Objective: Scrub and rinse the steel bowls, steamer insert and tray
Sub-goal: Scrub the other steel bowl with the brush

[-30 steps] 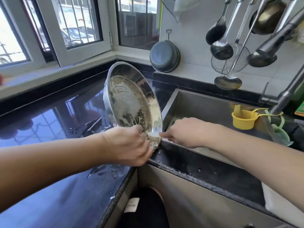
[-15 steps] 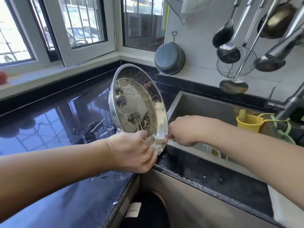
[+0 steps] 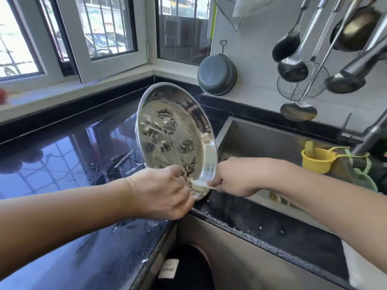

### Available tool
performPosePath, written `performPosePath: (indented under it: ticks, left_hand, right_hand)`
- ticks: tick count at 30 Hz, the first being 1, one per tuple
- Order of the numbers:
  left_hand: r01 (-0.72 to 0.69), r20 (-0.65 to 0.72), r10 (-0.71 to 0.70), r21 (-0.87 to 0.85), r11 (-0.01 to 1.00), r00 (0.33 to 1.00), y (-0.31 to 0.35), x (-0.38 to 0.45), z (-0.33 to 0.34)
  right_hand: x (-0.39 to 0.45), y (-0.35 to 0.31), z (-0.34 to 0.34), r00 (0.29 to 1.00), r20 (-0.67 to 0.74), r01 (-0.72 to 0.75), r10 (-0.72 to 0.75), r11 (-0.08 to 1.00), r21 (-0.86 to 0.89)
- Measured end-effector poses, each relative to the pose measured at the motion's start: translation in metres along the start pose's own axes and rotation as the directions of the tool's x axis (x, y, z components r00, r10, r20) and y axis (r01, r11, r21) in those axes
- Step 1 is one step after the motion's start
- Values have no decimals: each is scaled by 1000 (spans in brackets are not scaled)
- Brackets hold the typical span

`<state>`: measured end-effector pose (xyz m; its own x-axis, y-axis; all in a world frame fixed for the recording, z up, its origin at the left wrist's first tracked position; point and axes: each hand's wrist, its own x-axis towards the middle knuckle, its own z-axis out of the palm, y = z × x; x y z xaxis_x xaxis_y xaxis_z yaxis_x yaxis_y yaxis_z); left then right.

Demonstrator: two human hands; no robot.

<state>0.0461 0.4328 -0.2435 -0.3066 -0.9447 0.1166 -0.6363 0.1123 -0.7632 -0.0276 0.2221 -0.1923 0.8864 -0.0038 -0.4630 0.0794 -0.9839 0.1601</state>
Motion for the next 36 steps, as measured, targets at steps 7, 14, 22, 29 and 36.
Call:
performPosePath:
  ticks: [7, 14, 22, 29, 36]
  left_hand:
    - [82, -15, -84, -106, 991, 996, -9, -3, -1]
    - [7, 15, -5, -133, 991, 1000, -6, -17, 10]
    - [-14, 15, 16, -143, 990, 1000, 2, -28, 13]
    - [-18, 106, 22, -31, 999, 994, -40, -37, -15]
    - [868, 91, -948, -436, 238, 306, 41, -48, -12]
  right_hand:
    - [41, 5, 0, 921, -317, -260, 225, 963, -73]
    - [11, 15, 11, 998, -60, -22, 23, 1000, 22]
    - [-5, 2, 34, 961, -261, -98, 96, 995, 7]
    - [33, -26, 45, 928, -345, -110, 140, 988, 107]
    - [35, -30, 46, 917, -359, -111, 176, 975, 194]
